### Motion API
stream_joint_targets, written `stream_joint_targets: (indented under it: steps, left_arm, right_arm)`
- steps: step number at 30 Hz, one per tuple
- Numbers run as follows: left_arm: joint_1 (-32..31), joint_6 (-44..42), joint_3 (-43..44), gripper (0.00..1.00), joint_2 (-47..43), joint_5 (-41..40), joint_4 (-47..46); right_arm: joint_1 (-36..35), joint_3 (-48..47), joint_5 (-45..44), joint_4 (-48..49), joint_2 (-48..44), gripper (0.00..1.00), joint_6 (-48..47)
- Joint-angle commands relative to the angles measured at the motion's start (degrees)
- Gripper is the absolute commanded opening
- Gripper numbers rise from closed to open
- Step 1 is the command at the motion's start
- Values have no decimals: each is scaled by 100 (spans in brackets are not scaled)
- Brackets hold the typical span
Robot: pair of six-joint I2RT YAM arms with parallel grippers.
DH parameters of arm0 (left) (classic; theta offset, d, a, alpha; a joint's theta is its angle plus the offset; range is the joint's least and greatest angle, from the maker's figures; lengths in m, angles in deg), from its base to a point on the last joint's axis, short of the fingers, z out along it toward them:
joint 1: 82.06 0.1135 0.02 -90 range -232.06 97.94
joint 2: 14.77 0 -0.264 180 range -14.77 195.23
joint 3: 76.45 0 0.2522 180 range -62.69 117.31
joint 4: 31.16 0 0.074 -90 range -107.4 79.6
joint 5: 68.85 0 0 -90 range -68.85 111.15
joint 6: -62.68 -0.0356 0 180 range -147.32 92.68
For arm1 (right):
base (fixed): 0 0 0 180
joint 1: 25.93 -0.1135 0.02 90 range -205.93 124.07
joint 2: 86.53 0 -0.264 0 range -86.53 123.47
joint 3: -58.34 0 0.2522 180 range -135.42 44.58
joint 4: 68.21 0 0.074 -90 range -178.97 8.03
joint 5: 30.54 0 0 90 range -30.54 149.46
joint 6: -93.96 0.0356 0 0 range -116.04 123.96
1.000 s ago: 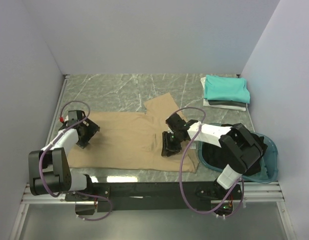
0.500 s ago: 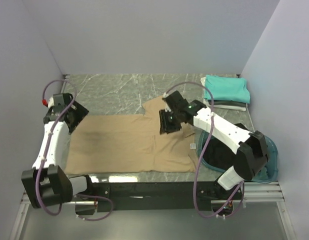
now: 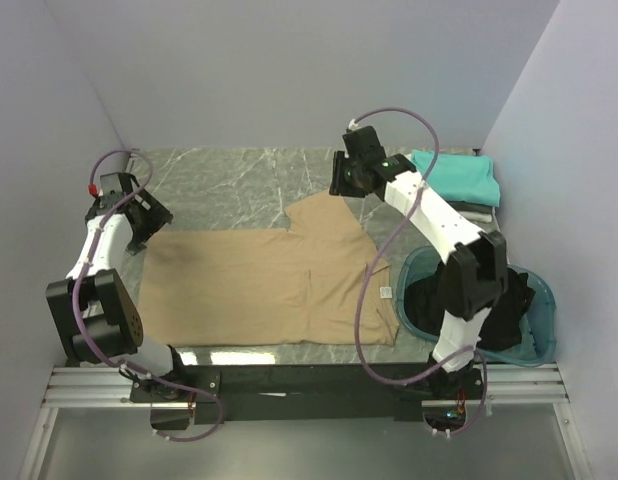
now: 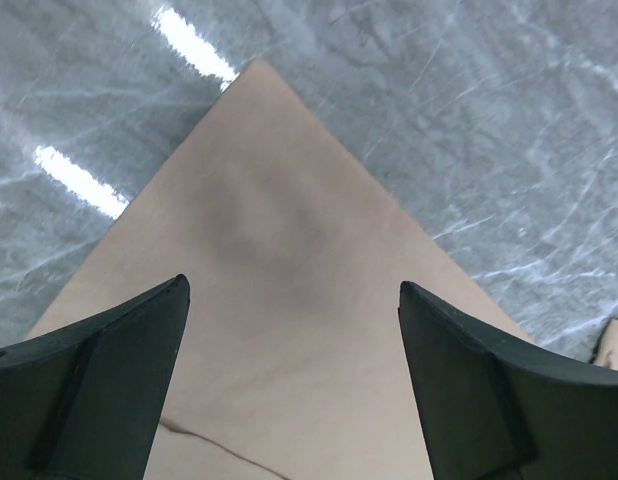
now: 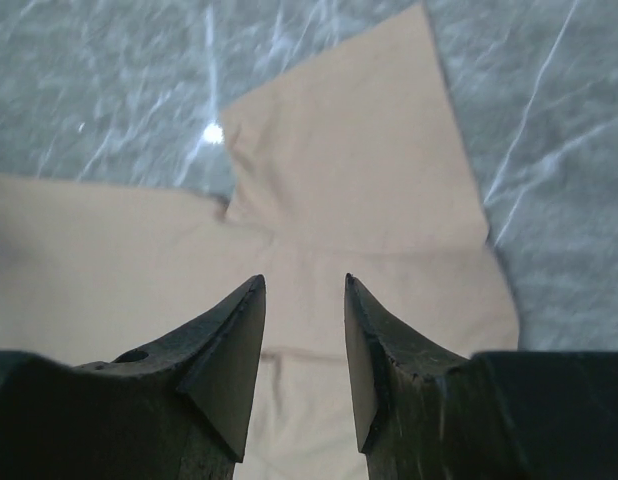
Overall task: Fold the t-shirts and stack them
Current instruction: Fold the tshirt
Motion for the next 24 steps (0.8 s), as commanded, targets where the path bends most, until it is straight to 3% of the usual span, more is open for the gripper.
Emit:
stream_joint_targets:
  steps: [1,6,15,24]
  left_arm:
    - [86,-178,421,91,111,306,-110]
    - [104,-73,623,91,305,377,57]
    - [95,191,860,92,569,96,207]
    - [112,218,983,93,753,-133,330]
  right_arm:
    - [331,-525,-128,493,579,45,-265]
    - [770,-1437,302,643,1658,45,-414]
    - [929,-2898,497,441,3119,45,-854]
    - [990,-3066,734,599,3604,46,-713]
